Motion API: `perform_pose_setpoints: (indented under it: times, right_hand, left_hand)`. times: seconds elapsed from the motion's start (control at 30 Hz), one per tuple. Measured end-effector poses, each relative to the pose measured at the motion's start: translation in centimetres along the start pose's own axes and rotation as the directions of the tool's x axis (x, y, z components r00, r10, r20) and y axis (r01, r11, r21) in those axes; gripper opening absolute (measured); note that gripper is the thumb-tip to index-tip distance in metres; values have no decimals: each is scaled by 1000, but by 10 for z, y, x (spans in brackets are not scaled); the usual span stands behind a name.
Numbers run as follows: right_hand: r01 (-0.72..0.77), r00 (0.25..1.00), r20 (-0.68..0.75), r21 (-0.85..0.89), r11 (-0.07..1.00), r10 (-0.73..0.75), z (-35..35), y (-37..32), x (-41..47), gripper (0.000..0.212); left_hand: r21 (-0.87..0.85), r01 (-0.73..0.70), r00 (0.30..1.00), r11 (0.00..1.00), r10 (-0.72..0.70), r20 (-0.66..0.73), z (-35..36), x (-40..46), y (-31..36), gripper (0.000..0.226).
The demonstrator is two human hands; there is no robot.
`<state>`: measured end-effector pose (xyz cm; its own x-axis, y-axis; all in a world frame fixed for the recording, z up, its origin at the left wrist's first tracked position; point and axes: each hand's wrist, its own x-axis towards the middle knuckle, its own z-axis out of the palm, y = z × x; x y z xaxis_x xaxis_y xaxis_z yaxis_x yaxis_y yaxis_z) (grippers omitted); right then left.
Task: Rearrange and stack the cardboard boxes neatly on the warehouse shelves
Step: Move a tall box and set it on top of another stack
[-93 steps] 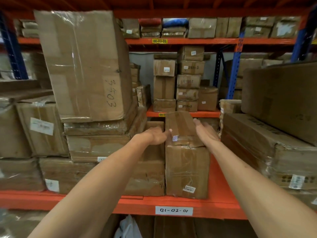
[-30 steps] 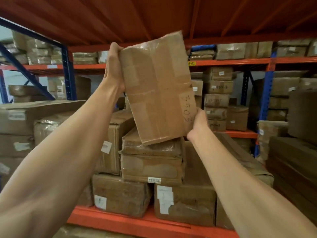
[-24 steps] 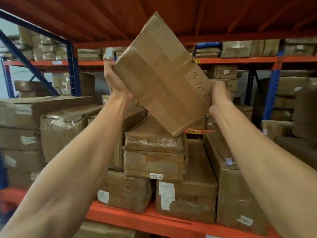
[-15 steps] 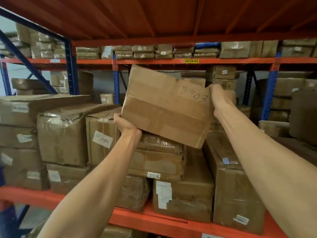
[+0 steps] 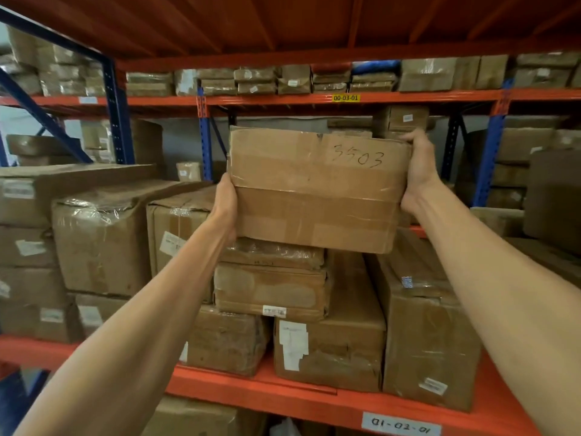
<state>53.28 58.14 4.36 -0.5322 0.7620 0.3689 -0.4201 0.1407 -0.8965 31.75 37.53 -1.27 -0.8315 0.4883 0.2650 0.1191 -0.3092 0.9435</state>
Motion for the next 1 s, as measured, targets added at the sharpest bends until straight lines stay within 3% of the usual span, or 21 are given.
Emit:
perform_pose_setpoints:
  times: [0.2, 0.4, 0.57, 0.73, 0.8, 0.87, 0.93, 1.0]
  right_hand:
    - [56, 991, -118, 0, 998, -56, -82, -25, -5, 46]
    - [98, 961, -249, -93, 991, -118, -169, -48, -15, 37]
    - [-2, 960, -279, -89, 996, -23, -191, -10, -22, 40]
    - [-98, 972, -222, -93, 991, 75, -175, 20, -17, 37]
    - [-57, 984, -177, -154, 986, 29, -169, 27, -11, 39]
    - [-16, 993, -121, -210, 978, -10, -167, 34, -8, 50]
    - [-6, 991, -130, -244, 970, -27, -171, 35, -10, 52]
    - [-10, 990, -139, -254, 967, -27, -173, 32, -14, 50]
  left_hand:
    - [-63, -10, 995, 998, 16, 94, 82, -22, -17, 58]
    - [-99, 88, 985, 991, -72, 160, 167, -38, -48, 66]
    - [-66, 147, 987, 987, -143, 67, 181, -45, -91, 64]
    - [152, 221, 970, 963, -202, -135, 163, -44, -98, 61]
    - [171, 111, 978, 979, -77, -193, 158, -46, -75, 67]
    - [205, -199, 955, 958, 236, -179, 156, -46, -42, 66]
    - [356, -466, 855, 810, 516, -56, 157, -43, -14, 58]
    - [538, -550, 813, 638, 556, 172, 162, -39, -5, 55]
